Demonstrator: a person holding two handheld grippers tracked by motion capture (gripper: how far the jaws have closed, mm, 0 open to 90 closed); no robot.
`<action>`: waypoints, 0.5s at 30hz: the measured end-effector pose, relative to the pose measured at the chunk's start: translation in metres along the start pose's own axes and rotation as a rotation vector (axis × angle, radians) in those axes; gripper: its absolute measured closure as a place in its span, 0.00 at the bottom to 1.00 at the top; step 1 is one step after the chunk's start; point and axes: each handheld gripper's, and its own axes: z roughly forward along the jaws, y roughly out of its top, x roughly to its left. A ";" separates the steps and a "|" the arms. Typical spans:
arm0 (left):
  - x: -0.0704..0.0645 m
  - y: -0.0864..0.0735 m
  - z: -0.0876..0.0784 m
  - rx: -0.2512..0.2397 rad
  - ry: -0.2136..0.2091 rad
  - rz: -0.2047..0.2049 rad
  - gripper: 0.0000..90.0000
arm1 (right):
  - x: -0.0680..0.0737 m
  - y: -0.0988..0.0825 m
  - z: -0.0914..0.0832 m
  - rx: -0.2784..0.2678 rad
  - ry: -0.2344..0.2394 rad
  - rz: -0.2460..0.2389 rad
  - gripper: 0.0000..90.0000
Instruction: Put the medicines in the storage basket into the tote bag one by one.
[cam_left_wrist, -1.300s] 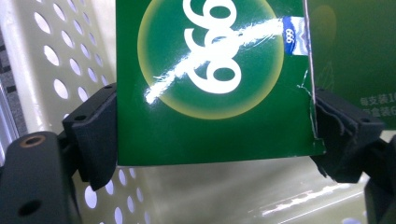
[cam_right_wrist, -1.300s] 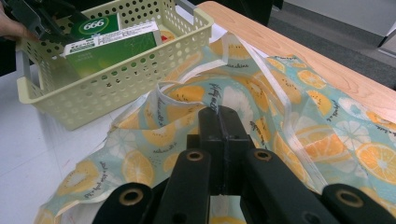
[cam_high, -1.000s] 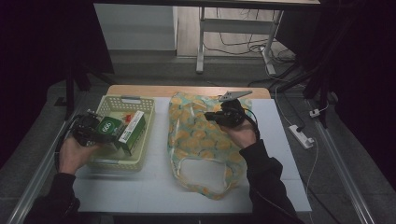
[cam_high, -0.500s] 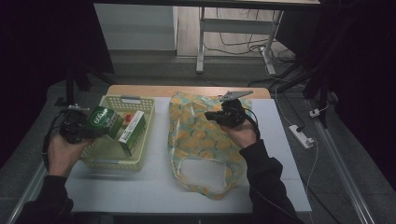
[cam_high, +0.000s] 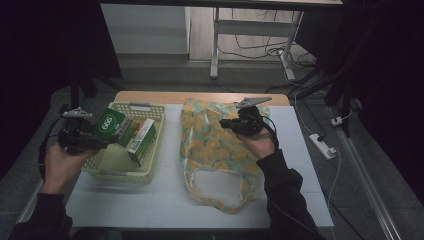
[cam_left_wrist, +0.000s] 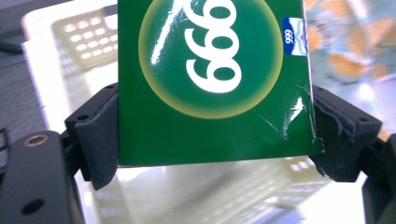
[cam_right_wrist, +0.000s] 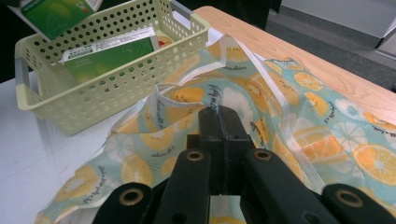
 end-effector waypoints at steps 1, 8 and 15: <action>-0.004 0.001 0.000 0.000 -0.013 0.012 0.19 | 0.000 0.000 0.000 0.001 0.000 0.001 1.00; -0.032 0.007 0.005 0.017 -0.111 0.073 0.19 | 0.000 0.000 0.000 -0.001 0.001 0.002 1.00; -0.059 0.011 0.016 0.038 -0.182 0.130 0.19 | -0.001 -0.001 0.000 -0.001 0.000 0.006 1.00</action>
